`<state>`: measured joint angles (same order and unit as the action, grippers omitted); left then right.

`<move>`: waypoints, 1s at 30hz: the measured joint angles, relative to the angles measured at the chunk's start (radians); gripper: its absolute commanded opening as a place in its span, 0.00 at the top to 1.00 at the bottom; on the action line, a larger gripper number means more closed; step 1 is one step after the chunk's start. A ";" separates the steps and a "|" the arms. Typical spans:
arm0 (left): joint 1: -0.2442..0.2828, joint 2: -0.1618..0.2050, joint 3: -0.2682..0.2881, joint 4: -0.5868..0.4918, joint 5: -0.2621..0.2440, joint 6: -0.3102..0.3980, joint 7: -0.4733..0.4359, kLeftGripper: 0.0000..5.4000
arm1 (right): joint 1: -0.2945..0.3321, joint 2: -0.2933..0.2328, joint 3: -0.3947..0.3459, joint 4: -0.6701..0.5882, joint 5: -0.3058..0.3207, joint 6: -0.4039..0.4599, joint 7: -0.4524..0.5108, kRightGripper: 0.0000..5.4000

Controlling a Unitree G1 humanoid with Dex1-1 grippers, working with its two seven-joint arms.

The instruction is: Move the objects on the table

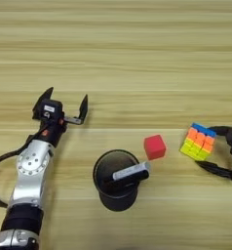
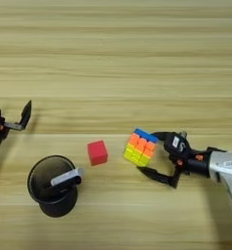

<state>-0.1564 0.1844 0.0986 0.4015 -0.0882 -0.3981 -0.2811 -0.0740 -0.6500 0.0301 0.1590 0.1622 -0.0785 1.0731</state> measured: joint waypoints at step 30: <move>-0.039 0.130 0.071 -0.230 -0.233 0.048 -0.228 0.00 | -0.025 -0.023 -0.066 -0.332 0.220 0.071 0.023 0.00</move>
<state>-0.1955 0.3143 0.1694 0.1713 -0.3214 -0.3504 -0.5089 -0.0993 -0.6726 -0.0363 -0.1731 0.3821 -0.0079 1.0962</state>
